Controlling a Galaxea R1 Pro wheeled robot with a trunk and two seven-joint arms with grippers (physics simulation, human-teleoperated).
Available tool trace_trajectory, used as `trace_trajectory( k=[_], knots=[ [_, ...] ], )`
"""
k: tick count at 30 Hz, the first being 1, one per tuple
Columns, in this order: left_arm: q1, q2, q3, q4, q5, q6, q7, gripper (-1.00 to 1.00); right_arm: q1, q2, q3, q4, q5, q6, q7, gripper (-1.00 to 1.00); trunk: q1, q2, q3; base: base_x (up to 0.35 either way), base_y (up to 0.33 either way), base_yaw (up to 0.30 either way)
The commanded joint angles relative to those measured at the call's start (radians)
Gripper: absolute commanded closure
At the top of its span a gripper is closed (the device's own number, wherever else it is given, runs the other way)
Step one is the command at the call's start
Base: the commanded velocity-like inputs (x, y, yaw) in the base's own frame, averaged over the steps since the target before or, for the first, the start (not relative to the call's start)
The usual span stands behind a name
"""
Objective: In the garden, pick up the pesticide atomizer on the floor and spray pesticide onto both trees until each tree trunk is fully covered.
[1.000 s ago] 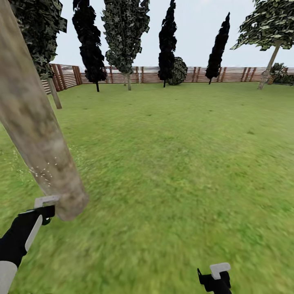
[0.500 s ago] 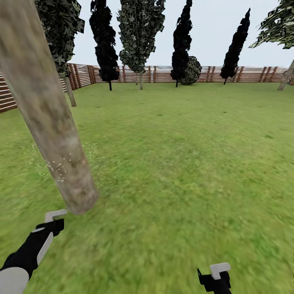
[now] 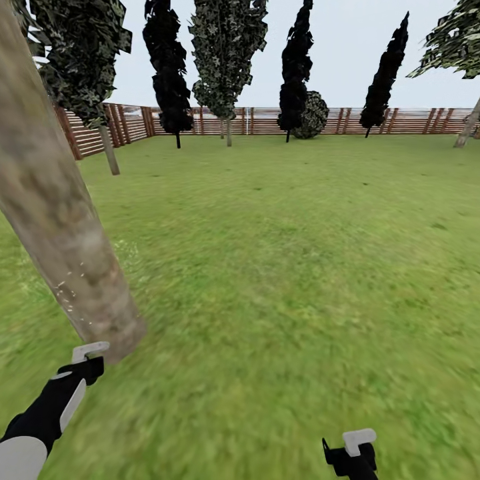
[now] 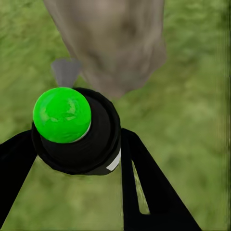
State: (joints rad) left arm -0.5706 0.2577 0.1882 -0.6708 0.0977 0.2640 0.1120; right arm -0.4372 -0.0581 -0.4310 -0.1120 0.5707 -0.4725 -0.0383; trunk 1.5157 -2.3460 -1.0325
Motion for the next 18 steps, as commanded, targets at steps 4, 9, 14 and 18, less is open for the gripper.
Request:
trace_trajectory(
  k=[4, 9, 14, 18],
  knots=[
    [0.000, 0.000, 0.000, -0.003, 0.002, -0.002, 0.000, 1.00, 0.000, 0.001, 0.000, 0.000, 0.000, 0.000, 0.000, -1.00, 0.000, 0.000, 0.000, 0.280, -0.149, 0.177],
    [0.000, 0.000, 0.003, -0.004, 0.006, -0.003, 0.000, 1.00, 0.000, 0.001, 0.000, 0.000, 0.000, 0.000, 0.000, -1.00, 0.000, 0.000, 0.000, 0.263, -0.164, 0.274],
    [0.000, 0.000, 0.004, -0.004, 0.008, -0.003, 0.000, 1.00, 0.000, 0.001, 0.000, 0.000, 0.001, 0.000, 0.000, -1.00, 0.000, 0.000, 0.000, 0.224, -0.188, 0.275],
    [0.000, 0.000, 0.004, -0.007, 0.008, -0.003, 0.000, 1.00, 0.000, 0.001, 0.000, 0.000, 0.000, 0.000, 0.000, -1.00, 0.000, 0.000, 0.000, 0.174, -0.228, 0.066]
  ],
)
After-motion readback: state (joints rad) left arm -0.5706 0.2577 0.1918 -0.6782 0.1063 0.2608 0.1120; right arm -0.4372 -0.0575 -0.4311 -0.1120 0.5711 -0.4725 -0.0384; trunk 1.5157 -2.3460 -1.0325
